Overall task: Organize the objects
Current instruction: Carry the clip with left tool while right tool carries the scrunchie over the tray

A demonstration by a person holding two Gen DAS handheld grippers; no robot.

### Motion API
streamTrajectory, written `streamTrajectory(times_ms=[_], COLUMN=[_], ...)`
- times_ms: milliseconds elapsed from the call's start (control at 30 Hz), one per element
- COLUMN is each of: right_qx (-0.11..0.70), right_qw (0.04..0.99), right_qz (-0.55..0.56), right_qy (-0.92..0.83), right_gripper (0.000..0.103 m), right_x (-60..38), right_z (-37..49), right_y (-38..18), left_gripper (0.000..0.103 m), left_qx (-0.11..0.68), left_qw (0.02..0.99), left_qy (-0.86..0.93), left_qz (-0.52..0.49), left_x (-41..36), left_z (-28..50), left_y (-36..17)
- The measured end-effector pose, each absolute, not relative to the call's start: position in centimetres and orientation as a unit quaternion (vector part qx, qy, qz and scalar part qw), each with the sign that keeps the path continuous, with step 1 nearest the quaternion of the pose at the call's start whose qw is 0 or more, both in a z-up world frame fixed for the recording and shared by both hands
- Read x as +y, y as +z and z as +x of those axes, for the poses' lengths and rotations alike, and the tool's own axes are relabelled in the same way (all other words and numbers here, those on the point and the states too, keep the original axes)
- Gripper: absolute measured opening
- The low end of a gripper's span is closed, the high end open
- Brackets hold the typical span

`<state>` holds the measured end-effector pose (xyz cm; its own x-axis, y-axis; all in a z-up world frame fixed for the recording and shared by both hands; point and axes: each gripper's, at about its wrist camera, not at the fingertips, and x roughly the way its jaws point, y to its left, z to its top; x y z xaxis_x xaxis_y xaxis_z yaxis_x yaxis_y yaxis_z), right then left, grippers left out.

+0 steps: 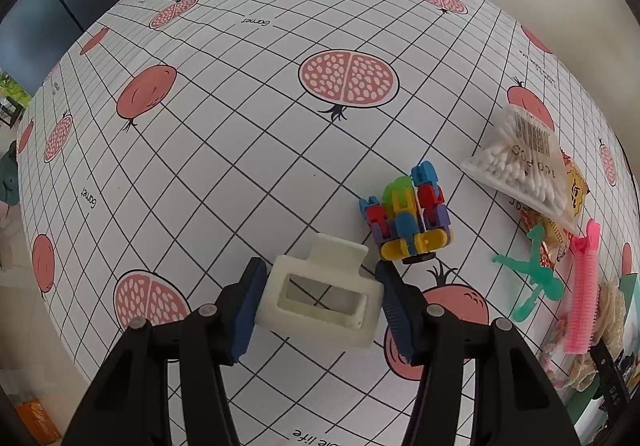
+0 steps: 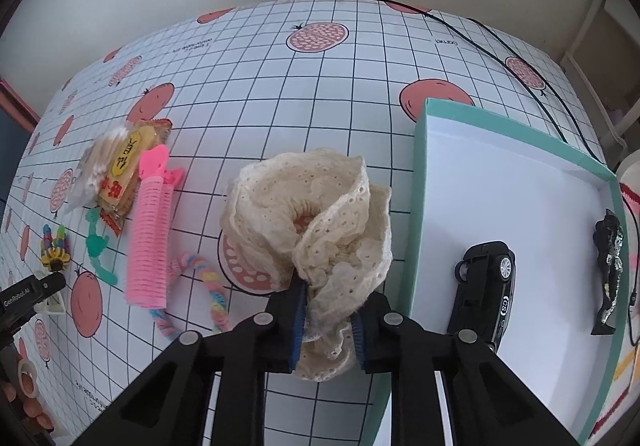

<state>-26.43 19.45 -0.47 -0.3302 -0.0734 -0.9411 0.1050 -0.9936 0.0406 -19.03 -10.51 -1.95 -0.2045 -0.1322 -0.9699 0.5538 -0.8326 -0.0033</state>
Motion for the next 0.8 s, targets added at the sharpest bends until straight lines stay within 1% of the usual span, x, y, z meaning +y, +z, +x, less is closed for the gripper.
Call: streamTrajectory(times_ms=[267, 467, 700, 800], right_qx=[-0.013, -0.039, -0.070, -0.084], right_qw=[0.059, 0.067, 0.078, 0.082], right_qz=[0.572, 0.556, 0.528, 0.516], right_qy=[-0.818, -0.827, -0.842, -0.848], right_gripper=[0.017, 0.017, 0.017, 0.017], right_x=[20.2, 20.9, 21.8, 22.3], right_z=[-26.4, -26.5, -26.4, -26.3], right_y=[0.3, 2.5, 6.1, 7.6], left_gripper=[0.057, 0.057, 0.057, 0.057], left_qx=[0.190, 0.213, 0.226, 0.232], left_qw=[0.224, 0.216, 0.208, 0.204], left_qy=[-0.756, -0.755, -0.779, -0.788], left_qz=[0.585, 0.581, 0.547, 0.532], left_x=[-10.0, -10.0, -10.8, -11.9], left_z=[-18.7, -18.6, -19.4, -19.8], left_y=[-1.5, -1.0, 2.5, 3.2])
